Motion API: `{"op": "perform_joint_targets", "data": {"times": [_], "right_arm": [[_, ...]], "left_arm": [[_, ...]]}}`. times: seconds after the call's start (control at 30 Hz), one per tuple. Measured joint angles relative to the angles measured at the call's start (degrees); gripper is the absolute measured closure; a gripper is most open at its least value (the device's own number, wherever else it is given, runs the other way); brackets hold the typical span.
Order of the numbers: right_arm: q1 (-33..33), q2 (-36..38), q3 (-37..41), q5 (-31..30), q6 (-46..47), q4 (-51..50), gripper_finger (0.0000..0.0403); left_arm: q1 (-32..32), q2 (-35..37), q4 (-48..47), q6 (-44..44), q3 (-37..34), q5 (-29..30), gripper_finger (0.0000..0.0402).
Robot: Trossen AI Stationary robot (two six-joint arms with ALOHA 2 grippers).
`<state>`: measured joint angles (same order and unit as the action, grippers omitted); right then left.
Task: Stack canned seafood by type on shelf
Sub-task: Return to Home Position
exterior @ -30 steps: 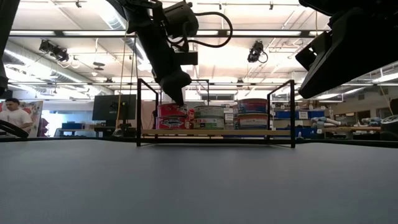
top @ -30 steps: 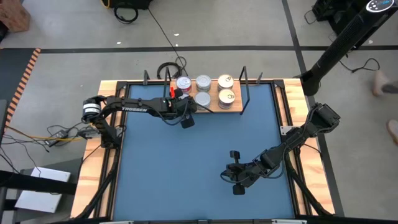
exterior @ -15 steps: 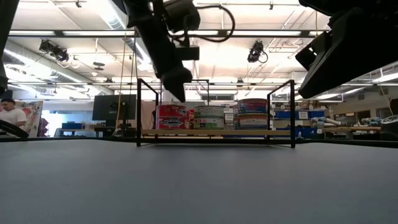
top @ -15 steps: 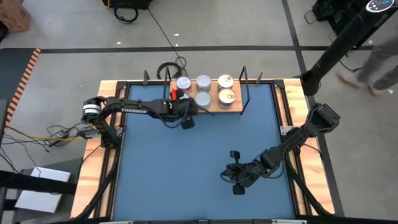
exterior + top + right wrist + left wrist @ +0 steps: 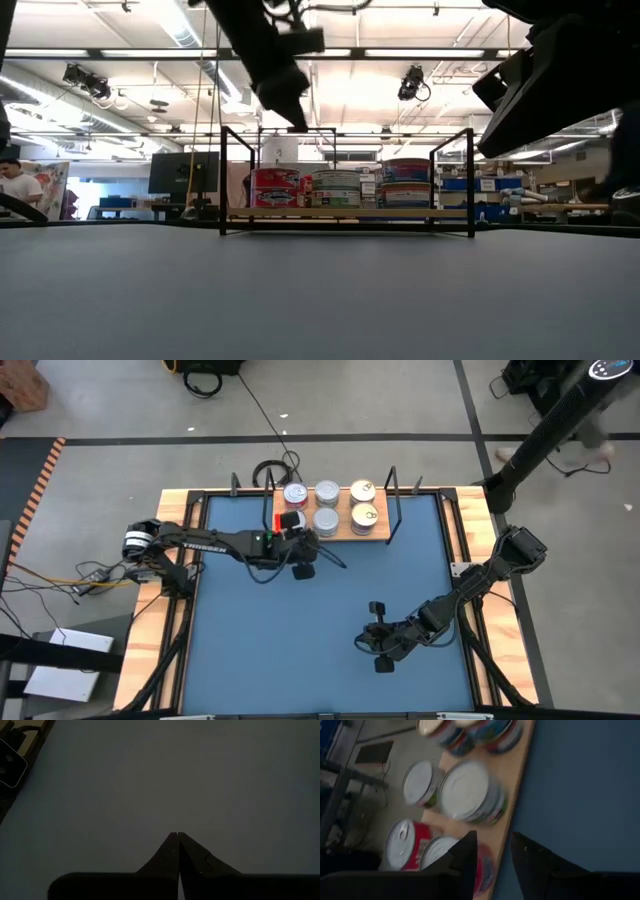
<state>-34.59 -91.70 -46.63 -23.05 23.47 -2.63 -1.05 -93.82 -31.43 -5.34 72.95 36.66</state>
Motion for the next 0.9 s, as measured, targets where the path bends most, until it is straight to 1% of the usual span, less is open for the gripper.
{"op": "perform_joint_targets", "data": {"times": [0.07, 0.13, 0.2, 0.3, 0.43, 0.5, 0.63, 0.73, 0.83, 0.9], "right_arm": [[0.3, 0.0, 0.0, 0.0, -1.2, 0.0, 0.0397], [0.9, 0.0, 0.0, -0.7, -2.4, 0.0, 0.0398], [1.8, 0.0, 0.0, -2.8, -3.1, -0.4, 0.0399], [3.7, 0.0, 0.0, -3.1, -4.7, -1.4, 0.0399], [5.8, 0.0, 0.0, -2.4, -7.9, -1.3, 0.0400], [6.9, 0.0, 0.0, -1.9, -9.7, -1.2, 0.0401], [9.2, 0.0, 0.0, 1.9, -13.0, -0.5, 0.0402], [10.5, 0.0, 0.0, 2.4, -15.0, 0.4, 0.0402], [12.0, 0.0, 0.0, 3.6, -16.9, 0.8, 0.0402], [13.0, 0.0, 0.0, 4.9, -17.7, 1.4, 0.0402]], "left_arm": [[1.0, 0.5, 0.9, 0.2, 0.0, -0.5, 0.0280], [1.7, 0.8, 1.9, 0.2, -0.2, -2.9, 0.0284], [1.9, 0.9, 4.3, 0.6, -1.6, -5.6, 0.0296], [1.8, 1.0, 8.1, 1.9, -4.9, -9.0, 0.0328], [1.9, 1.1, 16.1, 2.5, -9.9, -12.8, 0.0379], [2.2, 1.2, 18.6, 2.5, -11.9, -14.8, 0.0395], [2.4, 2.2, 23.3, 2.5, -15.2, -18.2, 0.0392], [2.4, 3.6, 29.2, 2.3, -18.8, -20.1, 0.0395], [2.3, 5.4, 39.0, 1.9, -23.5, -22.9, 0.0398], [2.2, 6.8, 43.5, 1.4, -26.5, -24.5, 0.0398]]}}
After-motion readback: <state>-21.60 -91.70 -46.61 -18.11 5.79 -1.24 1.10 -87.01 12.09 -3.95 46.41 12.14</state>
